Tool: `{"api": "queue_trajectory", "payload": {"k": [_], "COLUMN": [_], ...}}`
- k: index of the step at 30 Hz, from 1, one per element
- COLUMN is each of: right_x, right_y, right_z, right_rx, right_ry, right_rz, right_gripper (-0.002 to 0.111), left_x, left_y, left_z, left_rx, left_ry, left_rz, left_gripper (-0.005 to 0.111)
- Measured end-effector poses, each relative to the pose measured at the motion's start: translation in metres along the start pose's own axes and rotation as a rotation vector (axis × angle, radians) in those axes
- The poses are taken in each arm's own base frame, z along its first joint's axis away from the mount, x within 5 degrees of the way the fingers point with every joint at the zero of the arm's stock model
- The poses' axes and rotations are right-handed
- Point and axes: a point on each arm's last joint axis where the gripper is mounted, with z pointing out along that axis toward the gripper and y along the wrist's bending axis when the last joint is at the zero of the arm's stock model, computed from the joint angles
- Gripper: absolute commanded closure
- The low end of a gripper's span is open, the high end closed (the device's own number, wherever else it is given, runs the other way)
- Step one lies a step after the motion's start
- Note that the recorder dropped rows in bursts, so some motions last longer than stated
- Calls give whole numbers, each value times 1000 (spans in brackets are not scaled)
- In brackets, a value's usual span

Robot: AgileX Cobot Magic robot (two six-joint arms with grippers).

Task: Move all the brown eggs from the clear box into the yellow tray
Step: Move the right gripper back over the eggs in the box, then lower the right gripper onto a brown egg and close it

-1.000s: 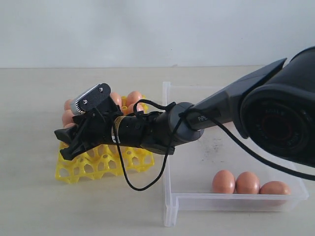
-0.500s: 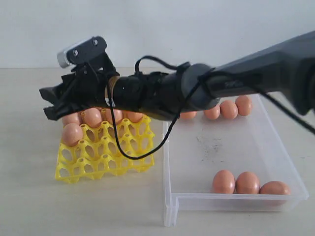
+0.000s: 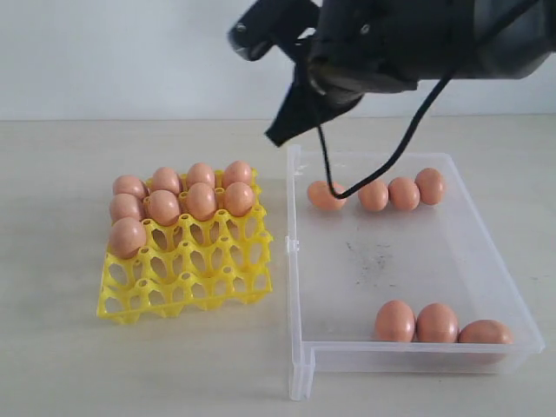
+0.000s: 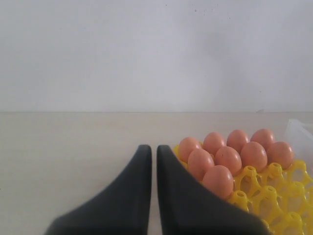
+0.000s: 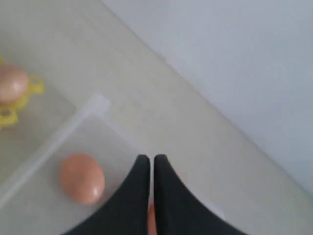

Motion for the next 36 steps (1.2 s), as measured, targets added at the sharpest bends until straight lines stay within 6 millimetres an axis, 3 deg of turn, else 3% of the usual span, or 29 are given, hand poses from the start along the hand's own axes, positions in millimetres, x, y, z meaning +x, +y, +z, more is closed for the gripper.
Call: {"api": "queue_trajectory", "payload": {"k": [5, 9, 12, 15, 19, 21, 36], "right_x": [47, 78, 93, 101, 108, 111, 112], "right_y": [-51, -77, -90, -95, -90, -87, -79], "right_z": [28, 45, 57, 69, 87, 96, 130], "right_rx": [-162, -348, -378, -365, -359, -357, -370], "right_ry": [263, 362, 384, 376, 361, 356, 381], "right_rz": [208, 367, 429, 431, 419, 423, 433], "right_gripper": [109, 109, 107, 96, 63, 54, 56], "left_x": [0, 0, 0, 0, 0, 0, 0], "left_y": [0, 0, 0, 0, 0, 0, 0], "left_z": [0, 0, 0, 0, 0, 0, 0], "left_rx": [0, 0, 0, 0, 0, 0, 0], "left_ry": [0, 0, 0, 0, 0, 0, 0], "left_rz": [0, 0, 0, 0, 0, 0, 0], "left_gripper": [103, 103, 103, 103, 103, 103, 103]}}
